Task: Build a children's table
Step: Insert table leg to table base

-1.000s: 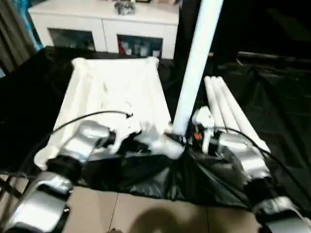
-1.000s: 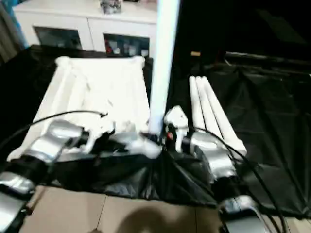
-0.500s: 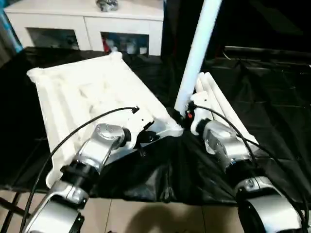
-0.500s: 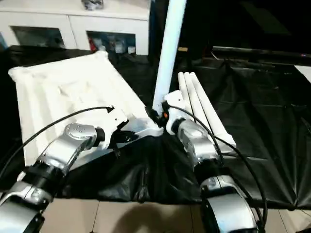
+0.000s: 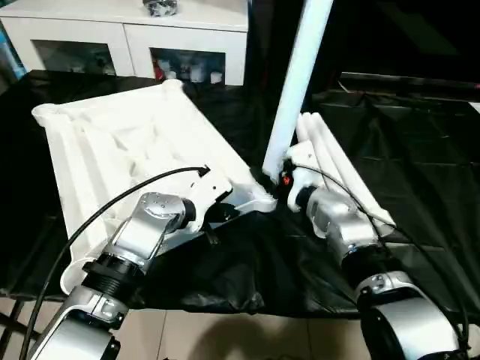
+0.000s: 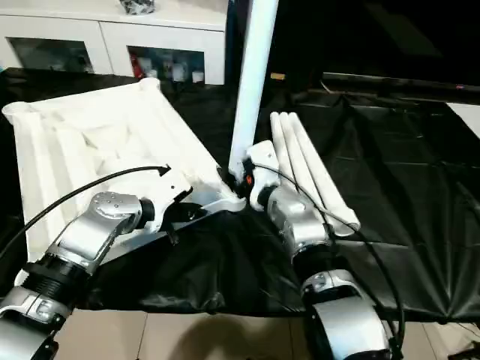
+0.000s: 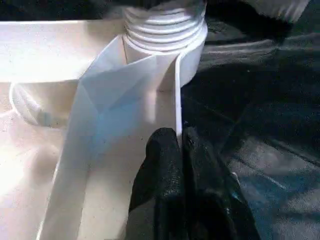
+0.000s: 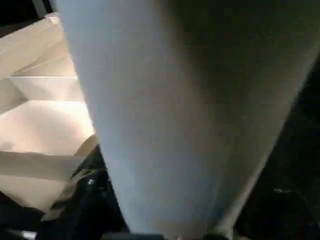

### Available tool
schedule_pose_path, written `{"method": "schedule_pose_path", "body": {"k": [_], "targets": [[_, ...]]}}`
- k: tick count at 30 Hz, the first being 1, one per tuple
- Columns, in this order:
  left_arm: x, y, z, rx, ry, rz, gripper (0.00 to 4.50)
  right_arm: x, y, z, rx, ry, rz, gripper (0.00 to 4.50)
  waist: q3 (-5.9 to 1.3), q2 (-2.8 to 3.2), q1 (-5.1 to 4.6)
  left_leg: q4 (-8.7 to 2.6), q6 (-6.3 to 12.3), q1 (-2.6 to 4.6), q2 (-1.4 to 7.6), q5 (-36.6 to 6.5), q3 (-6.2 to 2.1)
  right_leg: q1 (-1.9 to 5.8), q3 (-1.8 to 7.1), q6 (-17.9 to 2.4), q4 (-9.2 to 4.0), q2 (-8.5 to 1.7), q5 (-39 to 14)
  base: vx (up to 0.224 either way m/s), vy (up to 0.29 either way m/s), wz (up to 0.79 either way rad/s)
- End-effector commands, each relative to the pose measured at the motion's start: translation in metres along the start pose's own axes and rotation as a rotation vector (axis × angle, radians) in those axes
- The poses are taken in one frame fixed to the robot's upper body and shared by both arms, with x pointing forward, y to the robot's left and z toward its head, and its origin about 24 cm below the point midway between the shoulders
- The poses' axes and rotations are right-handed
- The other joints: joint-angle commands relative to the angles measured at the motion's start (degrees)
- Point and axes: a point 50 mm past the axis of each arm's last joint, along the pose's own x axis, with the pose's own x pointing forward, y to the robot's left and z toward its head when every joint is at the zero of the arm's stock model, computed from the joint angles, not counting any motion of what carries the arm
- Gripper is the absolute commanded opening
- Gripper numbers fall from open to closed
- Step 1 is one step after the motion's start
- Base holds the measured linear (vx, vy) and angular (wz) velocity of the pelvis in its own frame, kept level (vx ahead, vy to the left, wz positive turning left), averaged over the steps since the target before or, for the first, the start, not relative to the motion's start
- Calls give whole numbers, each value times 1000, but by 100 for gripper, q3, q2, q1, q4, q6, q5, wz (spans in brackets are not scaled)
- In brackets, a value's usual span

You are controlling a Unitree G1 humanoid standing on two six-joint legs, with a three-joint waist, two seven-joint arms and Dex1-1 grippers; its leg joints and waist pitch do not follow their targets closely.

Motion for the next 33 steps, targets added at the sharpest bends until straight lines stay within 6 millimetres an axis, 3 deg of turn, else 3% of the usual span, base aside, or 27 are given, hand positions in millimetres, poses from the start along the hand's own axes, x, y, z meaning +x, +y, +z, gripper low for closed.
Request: {"method": "schedule_pose_path", "body": {"k": [1, 11, 18, 22, 27, 33], "targets": [[3, -9, 24, 73, -113, -70, 0, -3, 10, -32, 53, 129, 36, 299, -308, 64, 33, -414, 111, -17, 95, -1392, 36, 272, 243, -1217, -428, -303, -1343, 0, 0, 0], [-8, -13, 13, 151, -126, -223, 0, -12, 6, -17, -33, 68, 186, 393, -331, 74, 79, -376, 279, -32, 89, -991, 70, 320, 245, -1425, -339, -299, -624, 0, 0, 0], [-15, -15, 4, 172, -133, -354, 0, -34, 1, -14, -98, 94, 398, 393, -344, 76, 187, -351, 395, -11, 101, -846, 95, 318, 248, -1492, -301, -291, -339, 0, 0, 0], [-18, -14, 0, 192, -108, -380, 0, -40, 1, -15, -127, 123, 450, 393, -325, 83, 197, -362, 338, -17, 108, -976, 90, 316, 242, -1462, -323, -304, -571, 0, 0, 0], [-21, -14, -9, 209, -71, -428, 0, -47, 3, -17, -154, 166, 534, 357, -320, 72, 221, -368, 281, -17, 117, -1079, 87, 317, 241, -1374, -338, -302, -804, 0, 0, 0], [-23, -14, -15, 214, -48, -445, 0, -49, 7, -21, -152, 190, 573, 304, -327, 69, 231, -365, 251, -9, 117, -1045, 85, 312, 241, -1408, -327, -311, -789, 0, 0, 0]]}}
